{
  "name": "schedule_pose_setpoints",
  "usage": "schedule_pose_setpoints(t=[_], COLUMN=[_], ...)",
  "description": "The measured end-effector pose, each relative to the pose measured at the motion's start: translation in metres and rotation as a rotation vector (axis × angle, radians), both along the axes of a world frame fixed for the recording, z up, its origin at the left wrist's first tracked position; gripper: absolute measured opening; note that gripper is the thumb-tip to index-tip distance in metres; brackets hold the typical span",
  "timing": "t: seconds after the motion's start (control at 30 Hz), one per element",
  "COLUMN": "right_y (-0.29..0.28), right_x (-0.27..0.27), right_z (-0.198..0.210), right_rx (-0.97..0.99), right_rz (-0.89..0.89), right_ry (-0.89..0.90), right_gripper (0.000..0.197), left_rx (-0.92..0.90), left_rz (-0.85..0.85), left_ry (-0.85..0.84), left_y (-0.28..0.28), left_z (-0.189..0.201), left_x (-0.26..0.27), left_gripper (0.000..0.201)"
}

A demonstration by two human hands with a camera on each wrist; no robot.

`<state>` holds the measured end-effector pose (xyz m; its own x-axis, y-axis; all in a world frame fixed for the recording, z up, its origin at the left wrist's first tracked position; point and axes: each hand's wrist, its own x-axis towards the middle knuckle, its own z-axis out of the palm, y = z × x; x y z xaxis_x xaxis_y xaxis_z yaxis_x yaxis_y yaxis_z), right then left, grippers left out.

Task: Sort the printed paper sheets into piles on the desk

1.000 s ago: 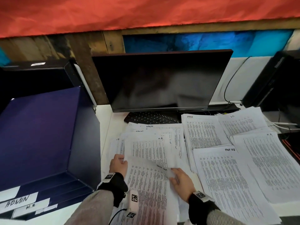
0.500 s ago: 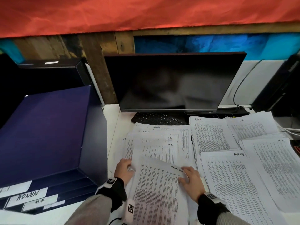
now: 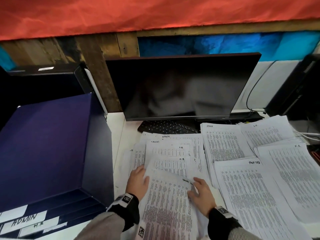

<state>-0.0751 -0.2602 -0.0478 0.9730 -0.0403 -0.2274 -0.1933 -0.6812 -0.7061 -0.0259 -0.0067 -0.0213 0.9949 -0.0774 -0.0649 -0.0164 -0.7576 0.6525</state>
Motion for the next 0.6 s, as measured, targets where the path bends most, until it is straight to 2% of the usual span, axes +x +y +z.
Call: schedule_pose_setpoints(t=[0.1, 0.23, 0.3, 0.37, 0.4, 0.5, 0.6], right_y=[-0.002, -0.004, -0.004, -0.004, -0.004, -0.007, -0.009], right_x=[0.002, 0.004, 0.004, 0.005, 0.005, 0.005, 0.003], right_z=[0.0, 0.0, 0.001, 0.003, 0.003, 0.004, 0.004], right_rx=[0.01, -0.001, 0.002, 0.018, 0.024, 0.023, 0.035], right_rz=[0.002, 0.012, 0.014, 0.01, 0.005, -0.02, -0.048], right_ry=[0.017, 0.019, 0.017, 0.017, 0.014, -0.002, -0.004], right_gripper=[0.03, 0.03, 0.03, 0.031, 0.031, 0.035, 0.04], left_rx=[0.152, 0.281, 0.267, 0.17, 0.092, -0.147, -0.152], left_rz=[-0.157, -0.201, -0.217, -0.208, -0.201, -0.163, -0.156], left_ry=[-0.164, -0.182, -0.199, -0.177, -0.121, 0.03, 0.081], left_y=[-0.005, -0.006, -0.005, -0.005, -0.004, -0.002, 0.005], left_z=[-0.007, -0.014, -0.012, -0.005, -0.001, 0.007, 0.005], left_x=[-0.007, -0.009, -0.012, -0.014, -0.016, -0.018, -0.015], left_gripper=[0.042, 0.048, 0.058, 0.077, 0.08, 0.07, 0.042])
